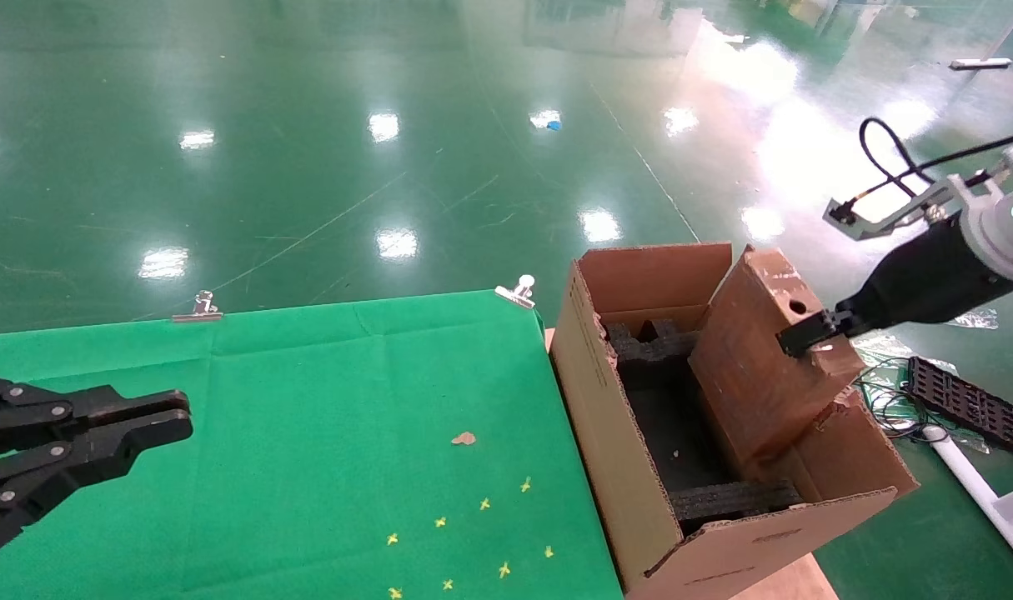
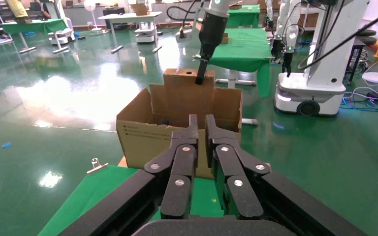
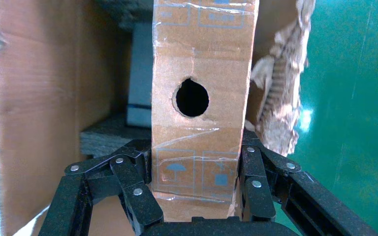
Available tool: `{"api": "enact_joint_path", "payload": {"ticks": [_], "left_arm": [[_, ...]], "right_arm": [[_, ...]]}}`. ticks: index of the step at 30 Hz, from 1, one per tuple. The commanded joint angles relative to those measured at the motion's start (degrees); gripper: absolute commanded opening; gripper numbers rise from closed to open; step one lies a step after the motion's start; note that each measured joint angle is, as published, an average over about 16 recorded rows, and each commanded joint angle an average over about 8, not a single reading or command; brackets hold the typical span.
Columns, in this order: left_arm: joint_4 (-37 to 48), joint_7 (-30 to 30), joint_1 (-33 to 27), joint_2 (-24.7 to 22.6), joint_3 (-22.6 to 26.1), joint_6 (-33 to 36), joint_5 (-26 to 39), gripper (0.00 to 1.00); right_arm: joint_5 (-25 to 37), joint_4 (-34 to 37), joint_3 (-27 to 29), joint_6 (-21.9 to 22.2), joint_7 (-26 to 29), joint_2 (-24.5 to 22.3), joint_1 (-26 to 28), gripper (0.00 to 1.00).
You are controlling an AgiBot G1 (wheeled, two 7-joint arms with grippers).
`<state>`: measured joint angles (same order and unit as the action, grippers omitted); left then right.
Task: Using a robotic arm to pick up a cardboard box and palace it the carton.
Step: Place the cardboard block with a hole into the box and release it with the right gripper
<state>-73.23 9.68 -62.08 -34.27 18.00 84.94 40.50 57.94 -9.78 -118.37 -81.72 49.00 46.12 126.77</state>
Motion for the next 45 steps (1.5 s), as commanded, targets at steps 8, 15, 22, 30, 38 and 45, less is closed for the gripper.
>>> {"api": "enact_joint_path", "payload": {"ticks": [8,15,22,30,38,45], "left_arm": [[0.00,-0.01,0.00,0.01,0.02,-0.01,-0.01,1.00],[0.00,-0.02,-0.01,0.01,0.03,-0.01,-0.02,1.00],[0.00,-0.02,-0.01,0.02,0.05,-0.02,-0.03,1.00],[0.00,-0.03,-0.01,0.03,0.06,-0.03,-0.04,1.00],[0.00,-0.04,-0.02,0.03,0.08,-0.03,-0.05,1.00],[0.00,-0.05,-0.02,0.04,0.09,-0.04,-0.06,1.00]], "right_arm": [[0.14,3.46,-0.35,1.85,1.76,1.10,-4.76,0.00],[-0.02,5.59,-0.33,3.85,3.06,1.84,-8.16,0.00],[-0.25,7.04,-0.23,5.83,4.36,2.65,-11.71,0.00],[-1.79,7.83,0.77,9.47,5.64,3.29,-17.85,0.00],[-5.03,8.04,2.97,16.26,5.99,4.06,-26.13,0.00],[-7.17,7.89,4.47,20.11,4.17,4.56,-30.01,0.22]]}}
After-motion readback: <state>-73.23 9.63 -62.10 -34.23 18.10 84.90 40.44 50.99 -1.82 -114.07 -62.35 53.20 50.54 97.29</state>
